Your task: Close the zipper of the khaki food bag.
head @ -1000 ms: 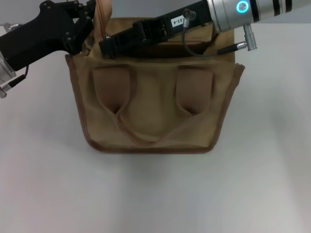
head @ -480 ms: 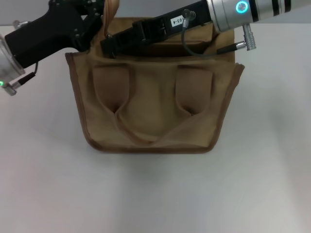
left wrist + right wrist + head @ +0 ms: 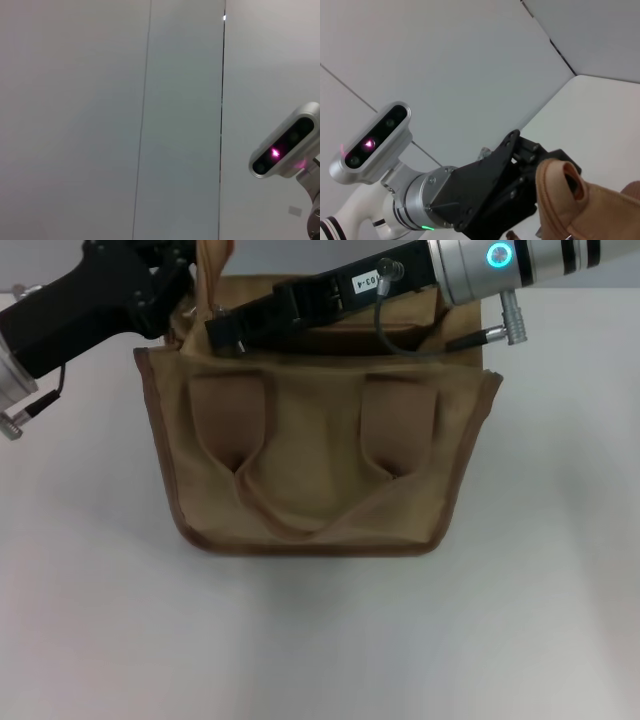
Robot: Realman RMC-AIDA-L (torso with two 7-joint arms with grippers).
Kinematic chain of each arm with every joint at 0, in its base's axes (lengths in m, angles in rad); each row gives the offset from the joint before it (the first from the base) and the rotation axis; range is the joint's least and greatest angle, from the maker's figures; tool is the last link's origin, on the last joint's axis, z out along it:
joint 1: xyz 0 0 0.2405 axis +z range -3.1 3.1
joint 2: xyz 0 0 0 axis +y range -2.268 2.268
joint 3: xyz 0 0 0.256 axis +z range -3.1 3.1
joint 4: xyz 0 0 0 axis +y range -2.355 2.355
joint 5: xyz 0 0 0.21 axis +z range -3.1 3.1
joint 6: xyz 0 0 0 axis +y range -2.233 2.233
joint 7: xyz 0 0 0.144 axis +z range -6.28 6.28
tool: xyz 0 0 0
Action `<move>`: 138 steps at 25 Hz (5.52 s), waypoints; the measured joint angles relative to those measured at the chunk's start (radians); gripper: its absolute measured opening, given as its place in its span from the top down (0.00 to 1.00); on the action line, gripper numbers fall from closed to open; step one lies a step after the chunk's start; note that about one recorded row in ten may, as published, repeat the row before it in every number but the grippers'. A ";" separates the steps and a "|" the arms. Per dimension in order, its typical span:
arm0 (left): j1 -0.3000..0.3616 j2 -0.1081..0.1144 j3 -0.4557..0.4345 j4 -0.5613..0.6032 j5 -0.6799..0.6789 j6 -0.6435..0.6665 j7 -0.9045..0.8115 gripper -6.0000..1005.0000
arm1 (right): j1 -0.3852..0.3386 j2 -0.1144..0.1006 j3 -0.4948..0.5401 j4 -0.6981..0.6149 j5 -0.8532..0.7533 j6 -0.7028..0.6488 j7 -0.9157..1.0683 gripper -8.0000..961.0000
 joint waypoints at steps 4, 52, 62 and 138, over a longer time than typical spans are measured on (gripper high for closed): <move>0.007 0.004 -0.002 0.000 0.000 0.019 -0.001 0.96 | 0.000 -0.001 0.002 -0.001 0.000 -0.001 -0.006 0.68; 0.078 0.035 0.003 -0.005 -0.113 0.048 -0.009 0.94 | -0.442 -0.021 0.251 -0.349 0.159 -0.187 -0.087 0.99; 0.077 0.026 0.005 -0.006 -0.113 0.044 -0.009 0.93 | -0.489 -0.075 0.247 0.011 0.390 -0.490 -0.704 0.75; 0.261 0.060 0.334 0.094 0.201 0.292 0.013 0.19 | -0.453 0.006 0.242 0.352 -0.028 -0.323 -1.385 0.19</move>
